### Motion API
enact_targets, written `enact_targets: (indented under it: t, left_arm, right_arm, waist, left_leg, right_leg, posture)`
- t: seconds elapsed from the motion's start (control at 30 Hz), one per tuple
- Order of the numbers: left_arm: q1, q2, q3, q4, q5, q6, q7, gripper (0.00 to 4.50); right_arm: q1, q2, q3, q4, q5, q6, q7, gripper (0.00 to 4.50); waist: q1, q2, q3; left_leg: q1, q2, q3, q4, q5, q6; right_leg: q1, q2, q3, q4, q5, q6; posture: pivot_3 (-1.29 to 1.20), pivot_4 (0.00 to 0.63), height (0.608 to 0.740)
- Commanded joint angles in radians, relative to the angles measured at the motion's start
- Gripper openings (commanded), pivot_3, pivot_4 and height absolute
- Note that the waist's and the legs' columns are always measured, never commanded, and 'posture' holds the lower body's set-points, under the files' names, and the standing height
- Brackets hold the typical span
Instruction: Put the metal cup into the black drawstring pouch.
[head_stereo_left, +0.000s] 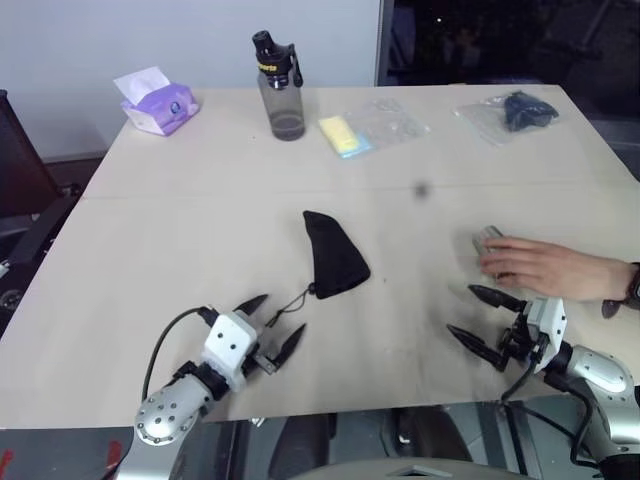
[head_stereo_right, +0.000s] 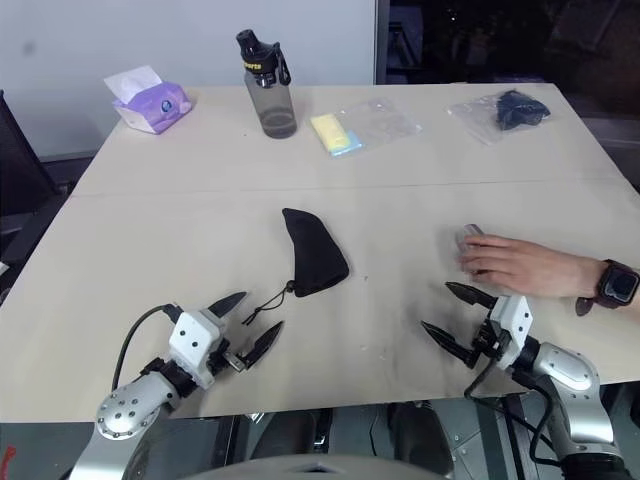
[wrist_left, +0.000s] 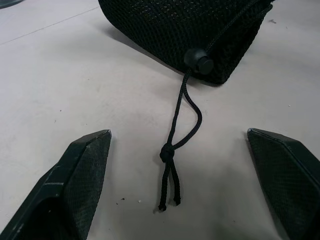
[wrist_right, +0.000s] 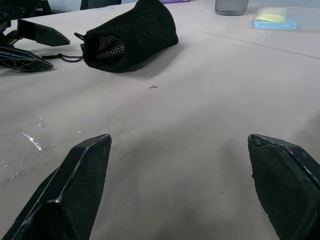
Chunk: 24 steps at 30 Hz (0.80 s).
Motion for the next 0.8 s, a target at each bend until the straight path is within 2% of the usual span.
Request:
enact_targets:
  t: [0.03, 0.8]
  left_arm:
    - [0.011, 0.005, 0.004, -0.025, -0.003, -0.020, -0.002, 4.50]
    - [0.017, 0.009, -0.006, -0.041, -0.052, -0.024, -0.053, 4.50]
  right_arm:
    - [0.008, 0.002, -0.018, -0.008, 0.009, -0.024, 0.008, 4.42]
    - [0.020, 0.006, -0.017, -0.016, 0.008, -0.025, 0.001, 4.42]
  waist:
    - [0.000, 0.000, 0.000]
    - [0.000, 0.000, 0.000]
  left_leg:
    - [0.000, 0.000, 0.000, 0.000, 0.000, 0.000]
    - [0.000, 0.000, 0.000, 0.000, 0.000, 0.000]
  right_leg:
    - [0.000, 0.000, 0.000, 0.000, 0.000, 0.000]
    - [0.000, 0.000, 0.000, 0.000, 0.000, 0.000]
  posture:
    - [0.00, 0.150, 0.740]
    - [0.00, 0.150, 0.740]
